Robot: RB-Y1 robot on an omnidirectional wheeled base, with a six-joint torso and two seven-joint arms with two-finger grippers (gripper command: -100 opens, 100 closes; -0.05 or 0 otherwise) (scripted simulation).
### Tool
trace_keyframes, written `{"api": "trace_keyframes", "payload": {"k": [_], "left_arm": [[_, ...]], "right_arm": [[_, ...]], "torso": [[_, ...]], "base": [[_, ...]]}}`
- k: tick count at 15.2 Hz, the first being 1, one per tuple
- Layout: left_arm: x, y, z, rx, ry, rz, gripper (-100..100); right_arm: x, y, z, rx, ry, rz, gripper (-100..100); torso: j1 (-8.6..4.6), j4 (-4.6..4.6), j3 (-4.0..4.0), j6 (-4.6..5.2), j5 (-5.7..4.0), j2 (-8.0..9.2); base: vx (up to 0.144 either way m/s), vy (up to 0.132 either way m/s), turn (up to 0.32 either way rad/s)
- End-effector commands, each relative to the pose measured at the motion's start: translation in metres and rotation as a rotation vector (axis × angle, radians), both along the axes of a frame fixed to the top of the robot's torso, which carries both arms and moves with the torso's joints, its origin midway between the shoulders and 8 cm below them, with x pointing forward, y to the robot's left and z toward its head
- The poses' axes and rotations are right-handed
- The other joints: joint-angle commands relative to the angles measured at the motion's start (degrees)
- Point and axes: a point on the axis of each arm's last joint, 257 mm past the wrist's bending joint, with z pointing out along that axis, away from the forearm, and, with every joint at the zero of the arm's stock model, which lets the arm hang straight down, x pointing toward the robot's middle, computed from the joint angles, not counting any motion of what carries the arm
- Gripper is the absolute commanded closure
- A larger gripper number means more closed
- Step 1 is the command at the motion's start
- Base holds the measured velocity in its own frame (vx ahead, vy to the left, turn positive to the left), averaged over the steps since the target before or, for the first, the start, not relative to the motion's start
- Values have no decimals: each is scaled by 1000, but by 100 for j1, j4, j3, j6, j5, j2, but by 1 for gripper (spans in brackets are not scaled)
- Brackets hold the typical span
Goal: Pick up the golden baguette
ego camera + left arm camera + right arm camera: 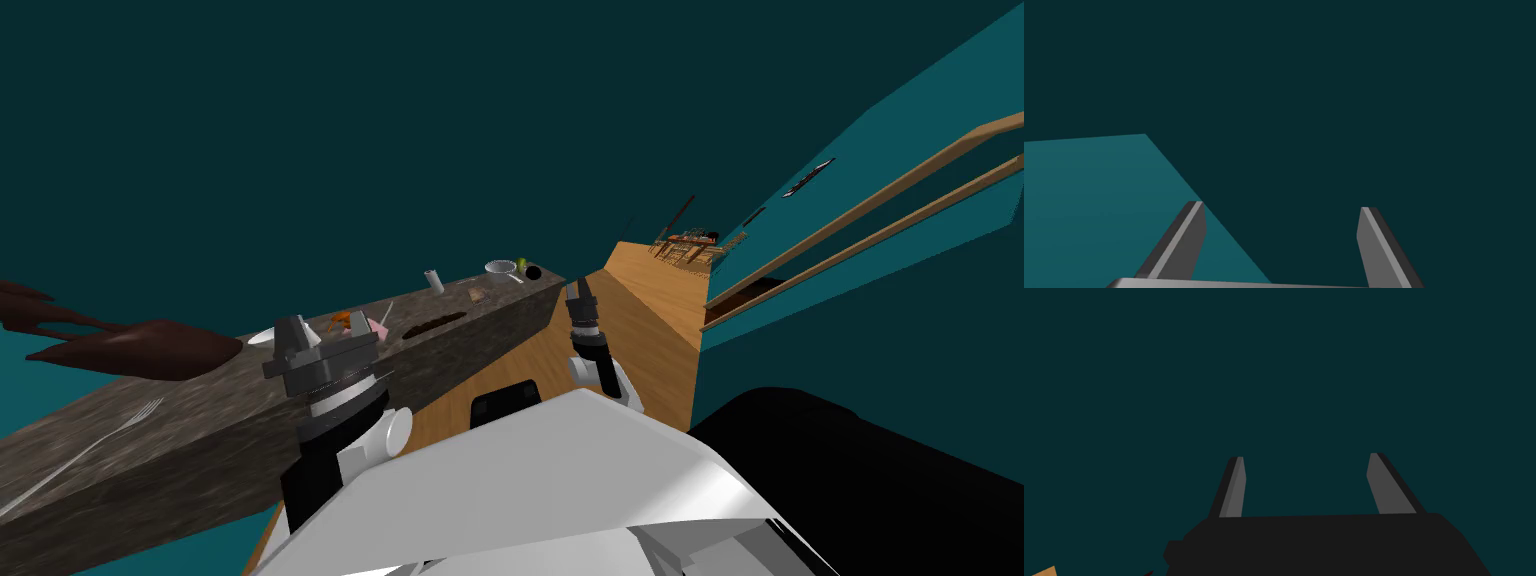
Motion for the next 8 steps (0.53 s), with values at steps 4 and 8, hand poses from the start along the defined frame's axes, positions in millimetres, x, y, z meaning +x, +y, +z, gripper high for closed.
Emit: {"api": "trace_keyframes", "payload": {"k": [4, 8], "left_arm": [[14, -5, -7, 80, 69, -29, -100], [27, -3, -16, 124, 134, -32, -100]], "right_arm": [[0, 0, 0, 0, 0, 0, 0], [0, 0, 0, 0, 0, 0, 0]], "torso": [[-2, -1, -3, 0, 0, -6], [-6, -3, -8, 1, -1, -13]], "base": [[15, -10, -12], [29, -20, -19]]}}
